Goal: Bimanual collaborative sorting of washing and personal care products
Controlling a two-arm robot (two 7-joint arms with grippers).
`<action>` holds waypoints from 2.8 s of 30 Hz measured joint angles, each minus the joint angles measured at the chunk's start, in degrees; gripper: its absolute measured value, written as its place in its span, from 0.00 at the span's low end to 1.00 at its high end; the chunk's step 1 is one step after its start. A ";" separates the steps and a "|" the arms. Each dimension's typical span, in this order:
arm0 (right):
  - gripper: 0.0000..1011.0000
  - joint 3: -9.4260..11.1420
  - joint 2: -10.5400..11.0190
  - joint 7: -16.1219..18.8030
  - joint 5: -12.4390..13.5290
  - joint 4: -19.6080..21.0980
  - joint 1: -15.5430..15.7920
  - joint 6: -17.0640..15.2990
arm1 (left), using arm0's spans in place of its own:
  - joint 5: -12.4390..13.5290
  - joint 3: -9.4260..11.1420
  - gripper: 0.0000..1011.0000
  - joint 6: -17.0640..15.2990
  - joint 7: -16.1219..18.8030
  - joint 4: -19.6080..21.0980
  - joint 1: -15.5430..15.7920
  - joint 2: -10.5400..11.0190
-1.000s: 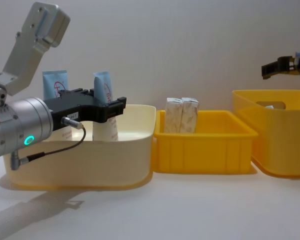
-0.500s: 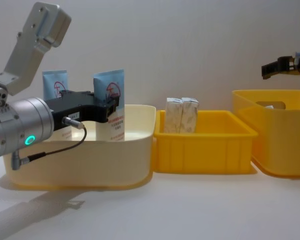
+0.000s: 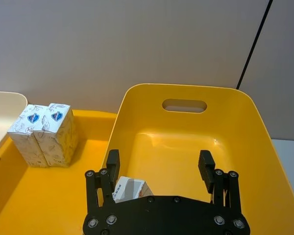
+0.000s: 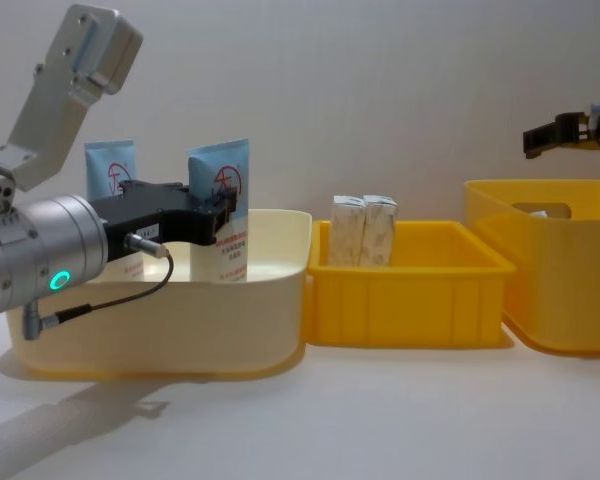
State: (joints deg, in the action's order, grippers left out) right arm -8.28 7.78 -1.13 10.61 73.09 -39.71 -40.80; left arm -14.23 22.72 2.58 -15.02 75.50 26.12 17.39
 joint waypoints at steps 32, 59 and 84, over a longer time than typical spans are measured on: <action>0.99 0.00 0.00 0.00 0.00 0.00 0.00 0.00 | 0.86 -0.33 0.18 0.73 0.14 0.64 0.25 0.20; 0.99 -1.50 0.88 2.13 -0.65 -0.73 -0.40 1.48 | -0.21 -4.35 0.18 6.08 -0.10 8.10 3.71 -0.96; 0.99 -10.75 4.94 15.40 -4.31 1.41 -1.33 12.48 | -2.48 -5.98 0.18 5.70 -2.28 6.38 6.70 -3.83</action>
State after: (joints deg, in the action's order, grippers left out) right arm -19.03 12.72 14.27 6.30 74.51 -41.05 -28.32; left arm -16.72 16.74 8.28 -17.30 81.87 32.82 13.55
